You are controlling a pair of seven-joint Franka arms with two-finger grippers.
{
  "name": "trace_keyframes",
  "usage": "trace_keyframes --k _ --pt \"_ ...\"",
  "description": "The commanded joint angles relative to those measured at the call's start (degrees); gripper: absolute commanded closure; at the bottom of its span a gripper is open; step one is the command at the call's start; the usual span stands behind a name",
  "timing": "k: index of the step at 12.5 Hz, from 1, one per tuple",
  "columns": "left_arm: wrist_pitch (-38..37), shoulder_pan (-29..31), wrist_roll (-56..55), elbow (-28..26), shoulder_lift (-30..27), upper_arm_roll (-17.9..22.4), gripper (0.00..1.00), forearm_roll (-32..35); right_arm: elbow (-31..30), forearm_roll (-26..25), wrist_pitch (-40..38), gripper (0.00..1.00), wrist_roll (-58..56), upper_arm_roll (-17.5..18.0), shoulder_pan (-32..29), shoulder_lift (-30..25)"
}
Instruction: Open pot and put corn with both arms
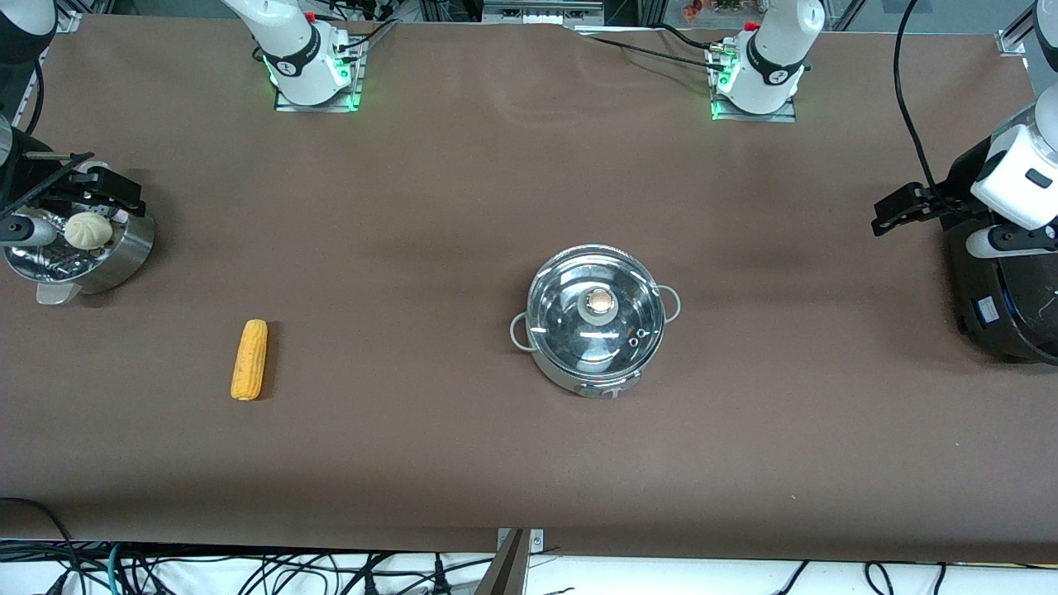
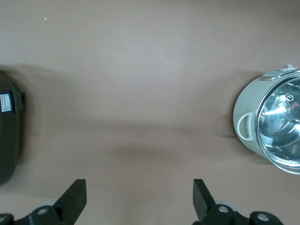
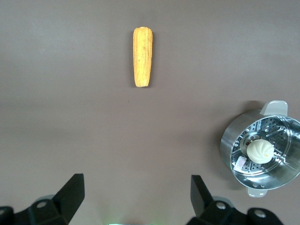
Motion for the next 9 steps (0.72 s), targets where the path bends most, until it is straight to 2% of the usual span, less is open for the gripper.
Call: trace_keyframes --k 1,5,9 --pt "-0.7 1.0 0.2 1.5 -0.2 -0.3 0.0 -0.6 1.1 -0.6 -0.1 0.0 0.7 0.1 0.3 0.5" --pt "-3.2 1.7 -0.1 5.0 -0.1 -0.2 0.0 -0.6 1.2 -0.8 -0.2 0.0 0.3 0.1 0.3 0.7" --pt "-3.6 1.9 -0.3 5.1 0.0 -0.1 0.0 -0.4 1.2 -0.8 -0.2 0.0 0.3 0.0 0.3 0.7"
